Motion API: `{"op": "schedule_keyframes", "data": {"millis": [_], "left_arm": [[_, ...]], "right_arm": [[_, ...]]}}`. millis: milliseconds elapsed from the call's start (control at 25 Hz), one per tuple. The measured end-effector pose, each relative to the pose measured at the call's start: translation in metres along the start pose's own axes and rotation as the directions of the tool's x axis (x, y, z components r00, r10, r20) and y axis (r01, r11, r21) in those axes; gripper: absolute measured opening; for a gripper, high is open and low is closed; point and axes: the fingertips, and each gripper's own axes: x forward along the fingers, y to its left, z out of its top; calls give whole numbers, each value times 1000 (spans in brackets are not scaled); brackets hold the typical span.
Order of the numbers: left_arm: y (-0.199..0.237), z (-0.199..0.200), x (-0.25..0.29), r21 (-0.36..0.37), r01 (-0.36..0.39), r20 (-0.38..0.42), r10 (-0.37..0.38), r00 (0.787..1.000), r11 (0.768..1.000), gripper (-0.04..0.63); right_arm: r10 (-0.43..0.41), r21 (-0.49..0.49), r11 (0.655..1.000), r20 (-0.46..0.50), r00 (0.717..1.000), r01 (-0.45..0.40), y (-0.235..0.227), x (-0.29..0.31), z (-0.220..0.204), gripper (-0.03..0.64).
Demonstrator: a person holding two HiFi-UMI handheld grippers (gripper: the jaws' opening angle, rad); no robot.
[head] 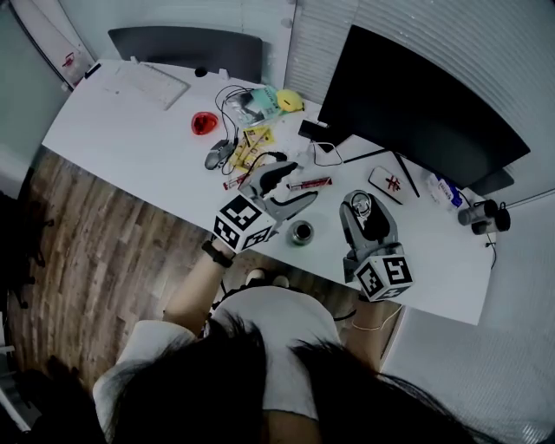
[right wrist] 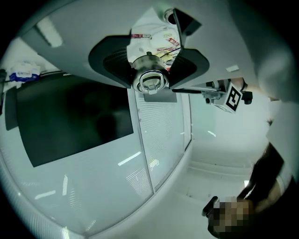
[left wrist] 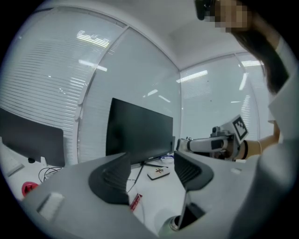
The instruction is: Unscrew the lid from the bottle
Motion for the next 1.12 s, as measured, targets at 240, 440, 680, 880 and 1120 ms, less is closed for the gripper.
{"op": "schedule_keyframes", "data": {"millis": [240, 440, 680, 880, 1120], "left_arm": [[2, 20, -4, -41, -99, 42, 100, 994, 994, 314], [4, 27, -15, -39, -153, 57, 155, 986, 987, 245], [9, 31, -24, 13, -225, 76, 223, 972, 974, 158], [11, 27, -26, 19, -249, 72, 247, 966, 968, 95], [12, 21, -29, 19, -270, 61, 268, 961, 963, 60]], "right_arm": [[-65, -71, 995, 7, 998, 65, -2, -2, 12, 253], [-72, -133, 988, 17, 997, 73, 2, -3, 19, 253], [-66, -157, 985, -2, 998, 65, 4, -2, 14, 253], [-59, -145, 988, -5, 998, 57, 5, -4, 7, 253], [-65, -142, 988, -5, 998, 64, 3, -5, 2, 253]]}}
